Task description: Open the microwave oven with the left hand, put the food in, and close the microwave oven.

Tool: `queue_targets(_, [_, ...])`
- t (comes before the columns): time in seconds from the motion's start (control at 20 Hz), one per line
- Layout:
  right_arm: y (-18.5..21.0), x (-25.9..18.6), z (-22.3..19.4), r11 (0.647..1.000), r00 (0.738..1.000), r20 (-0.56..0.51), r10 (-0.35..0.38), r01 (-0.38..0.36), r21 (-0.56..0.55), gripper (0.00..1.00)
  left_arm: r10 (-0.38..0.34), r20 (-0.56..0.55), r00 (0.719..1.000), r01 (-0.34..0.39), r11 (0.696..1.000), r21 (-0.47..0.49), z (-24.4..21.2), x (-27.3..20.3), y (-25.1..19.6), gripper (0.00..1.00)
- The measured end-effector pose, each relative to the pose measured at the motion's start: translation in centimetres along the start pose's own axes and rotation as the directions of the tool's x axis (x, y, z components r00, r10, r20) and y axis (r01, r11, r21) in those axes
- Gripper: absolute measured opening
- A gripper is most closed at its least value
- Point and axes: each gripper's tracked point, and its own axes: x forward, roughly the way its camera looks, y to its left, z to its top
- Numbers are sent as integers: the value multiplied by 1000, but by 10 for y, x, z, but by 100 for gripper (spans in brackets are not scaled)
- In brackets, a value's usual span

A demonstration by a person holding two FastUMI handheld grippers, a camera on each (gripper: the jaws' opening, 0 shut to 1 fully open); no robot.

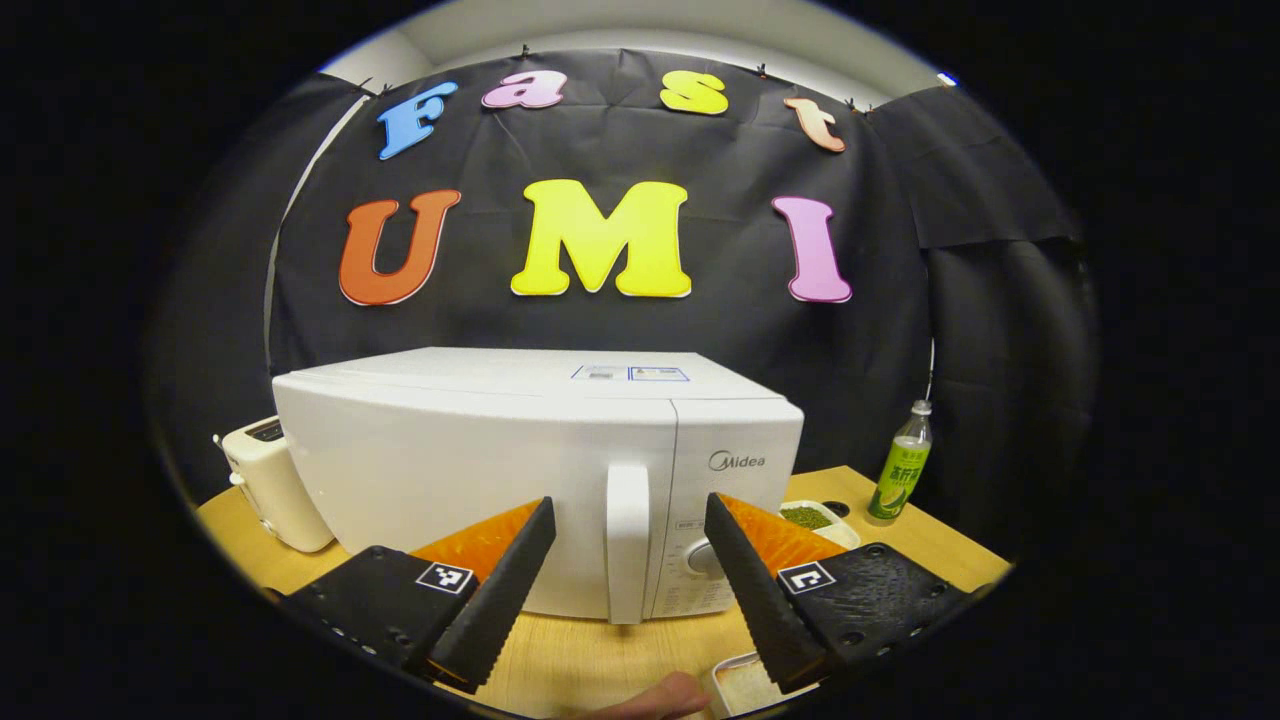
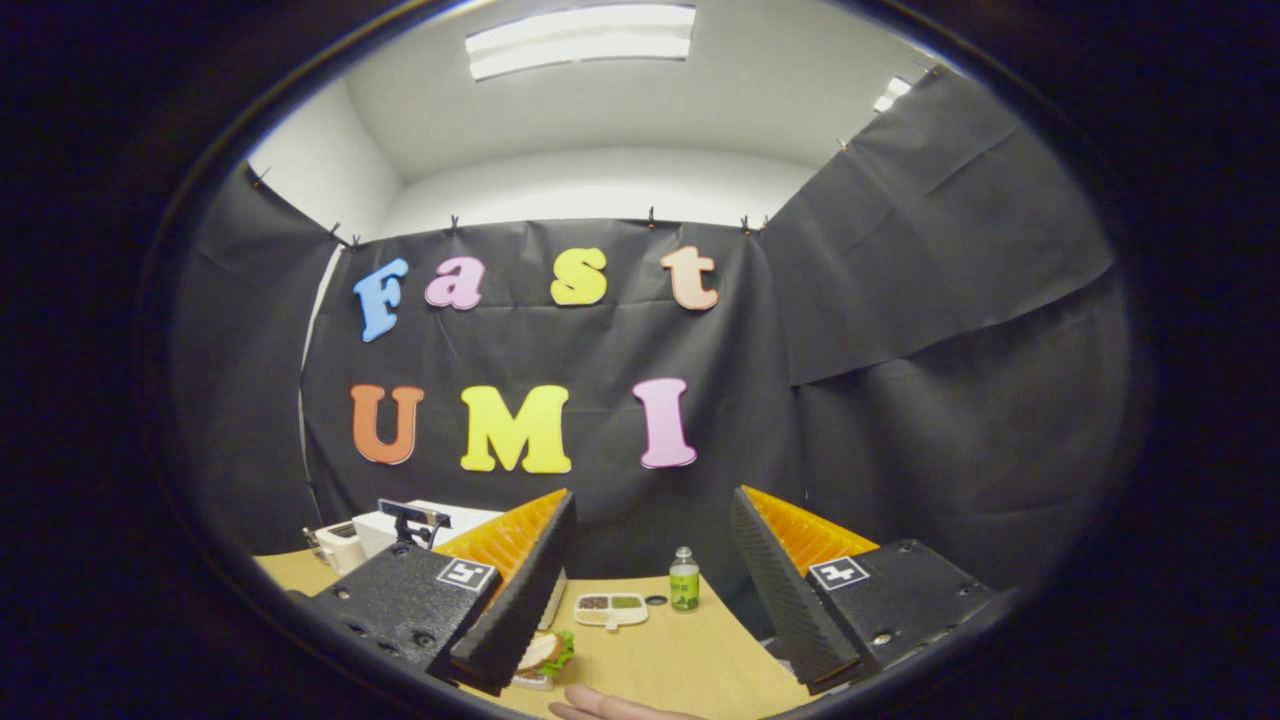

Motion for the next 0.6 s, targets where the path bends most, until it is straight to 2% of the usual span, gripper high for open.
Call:
queue_targets(0.15, [-8,3,-8,1000,1000,-8,-2,2,4,99,-3,-26,1000,2,999,-32,-19,15,-4,95])
queue_targets(0.2, [-9,5,-12,1000,1000,-10,-1,1,5,99,-1,26,1000,1,1000,-29,-9,14,-3,96])
queue_targets(0.3, [-10,9,-21,1000,1000,-21,1,-1,-2,99,3,37,999,-3,1000,-10,-13,14,-2,94])
queue_targets(0.45, [-8,13,-34,1000,999,-48,9,-9,-3,99,-4,44,999,7,999,-53,-15,16,0,95])
queue_targets(0.6, [-7,17,-44,1000,997,-70,14,-14,2,99,-2,53,999,4,1000,-26,-15,16,1,96])
